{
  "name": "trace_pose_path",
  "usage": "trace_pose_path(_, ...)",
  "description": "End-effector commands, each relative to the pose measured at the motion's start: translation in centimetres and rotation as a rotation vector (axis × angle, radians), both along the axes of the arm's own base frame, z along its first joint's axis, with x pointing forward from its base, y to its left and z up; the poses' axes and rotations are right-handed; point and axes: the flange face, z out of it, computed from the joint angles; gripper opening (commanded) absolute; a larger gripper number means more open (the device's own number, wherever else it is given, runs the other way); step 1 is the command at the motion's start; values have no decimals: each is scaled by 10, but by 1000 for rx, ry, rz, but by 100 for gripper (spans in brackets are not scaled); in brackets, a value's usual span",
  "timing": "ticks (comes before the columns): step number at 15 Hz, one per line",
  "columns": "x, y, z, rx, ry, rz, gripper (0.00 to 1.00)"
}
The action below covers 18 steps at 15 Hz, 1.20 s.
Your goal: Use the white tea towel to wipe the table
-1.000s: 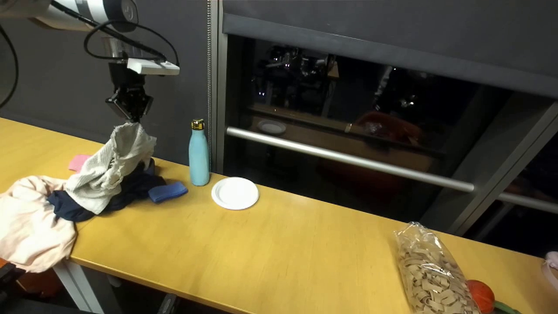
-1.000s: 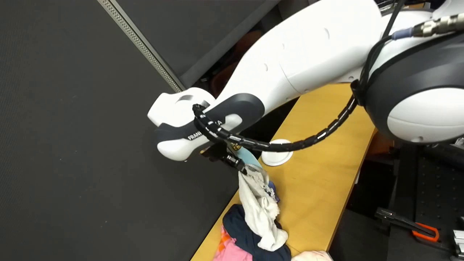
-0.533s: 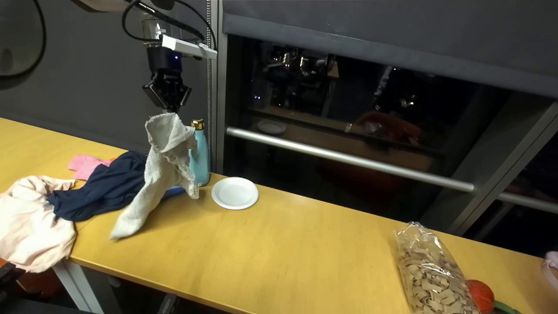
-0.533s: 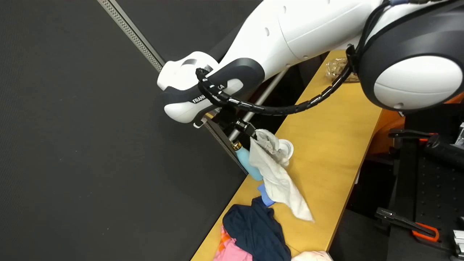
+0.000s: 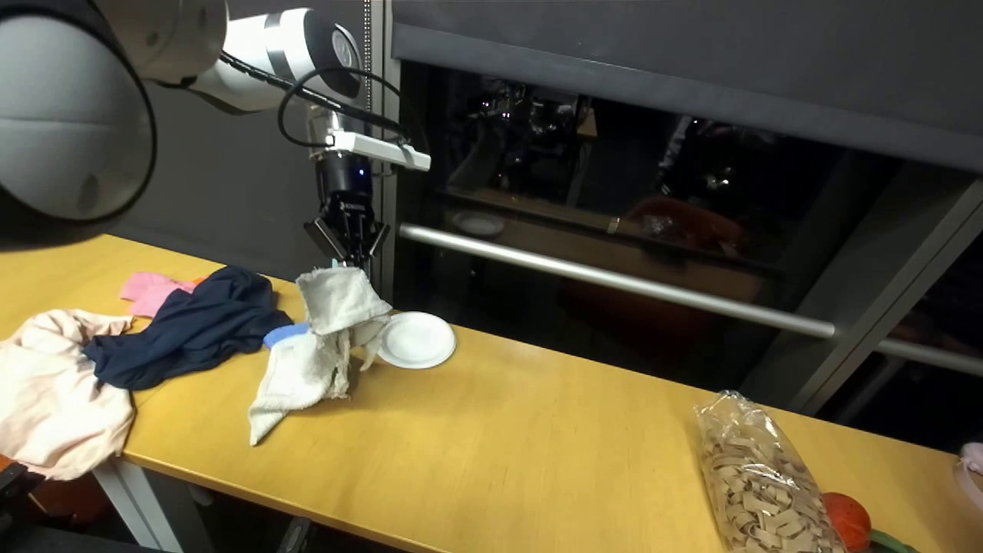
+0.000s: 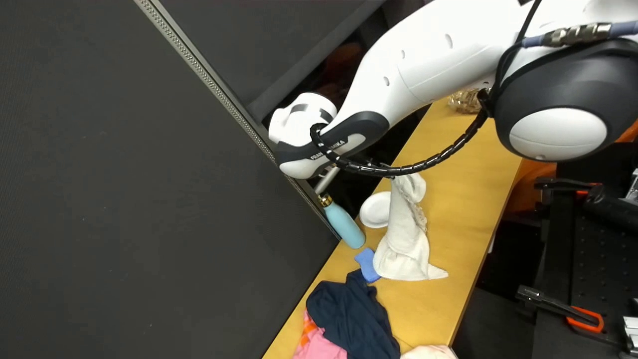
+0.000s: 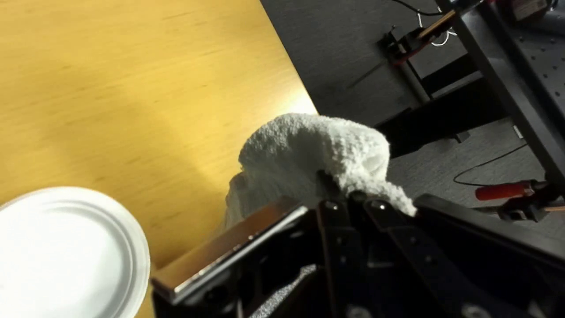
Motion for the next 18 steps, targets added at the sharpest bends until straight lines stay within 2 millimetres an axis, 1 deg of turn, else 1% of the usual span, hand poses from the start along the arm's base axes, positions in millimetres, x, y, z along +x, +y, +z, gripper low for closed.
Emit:
trace_pose_path(1, -6, -19, -38, -31, 21, -34, 1)
trace_pose_path(3, -7, -18, -76, -25, 0, -25, 1)
trace_pose_path(5, -3, -13, -108, -17, -69, -4, 1)
trace_pose_path(6, -1, -11, -121, 3, -102, -11, 1)
trace_pose_path(9, 4, -8, -145, 36, -188, -20, 1)
trace_pose_path(10, 4, -6, -150, 45, -206, -28, 1)
trace_pose_path(11, 5, -5, -152, 56, -219, -41, 31)
trace_pose_path(12, 8, -3, -147, 68, -235, -57, 32)
trace_pose_path(13, 9, -2, -140, 88, -241, -67, 39)
trace_pose_path(14, 12, -4, -124, 113, -235, -73, 45)
trace_pose_path(15, 7, 0, -145, 58, -220, -40, 28)
trace_pose_path(16, 9, 0, -137, 70, -226, -47, 35)
trace_pose_path(17, 11, -1, -131, 79, -233, -53, 44)
trace_pose_path(18, 12, -2, -126, 82, -238, -57, 45)
